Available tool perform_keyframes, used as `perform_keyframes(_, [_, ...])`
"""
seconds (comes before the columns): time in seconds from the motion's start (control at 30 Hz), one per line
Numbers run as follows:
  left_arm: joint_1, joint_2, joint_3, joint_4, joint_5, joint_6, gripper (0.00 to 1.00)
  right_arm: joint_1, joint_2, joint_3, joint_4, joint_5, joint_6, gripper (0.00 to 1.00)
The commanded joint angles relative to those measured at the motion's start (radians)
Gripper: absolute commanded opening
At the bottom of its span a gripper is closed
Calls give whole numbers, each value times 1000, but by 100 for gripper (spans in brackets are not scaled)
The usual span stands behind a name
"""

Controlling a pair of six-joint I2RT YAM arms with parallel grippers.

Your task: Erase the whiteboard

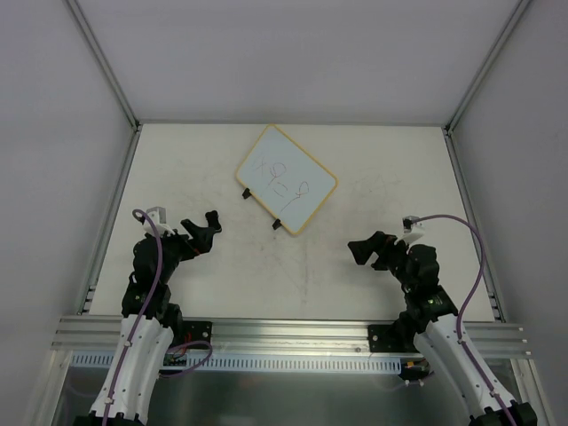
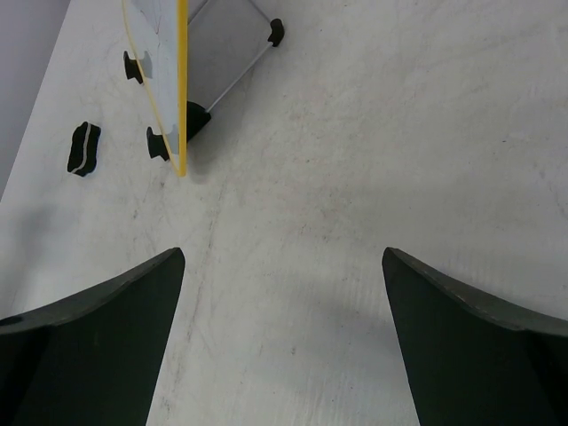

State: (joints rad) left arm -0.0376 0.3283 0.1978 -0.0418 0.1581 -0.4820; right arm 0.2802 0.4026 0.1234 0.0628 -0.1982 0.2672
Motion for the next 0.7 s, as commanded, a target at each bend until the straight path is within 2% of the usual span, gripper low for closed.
perform_keyframes(0.0, [7, 6, 37, 19, -9, 11, 99, 5, -4, 30, 48, 8, 9, 99])
perform_keyframes(0.17, [7, -24, 29, 17, -14, 7, 99, 4, -5, -4, 89, 14, 21, 99])
perform_keyframes(0.37, [7, -18, 28, 19, -12, 10, 99, 5, 21, -175, 442, -39, 96, 99])
perform_keyframes(0.53, [7, 35, 41, 17, -42, -23, 99, 5, 128, -36, 419, -148, 14, 99])
perform_keyframes(0.67, [7, 95, 55, 17, -57, -38, 99, 5, 278, 19, 558, -198, -3, 99])
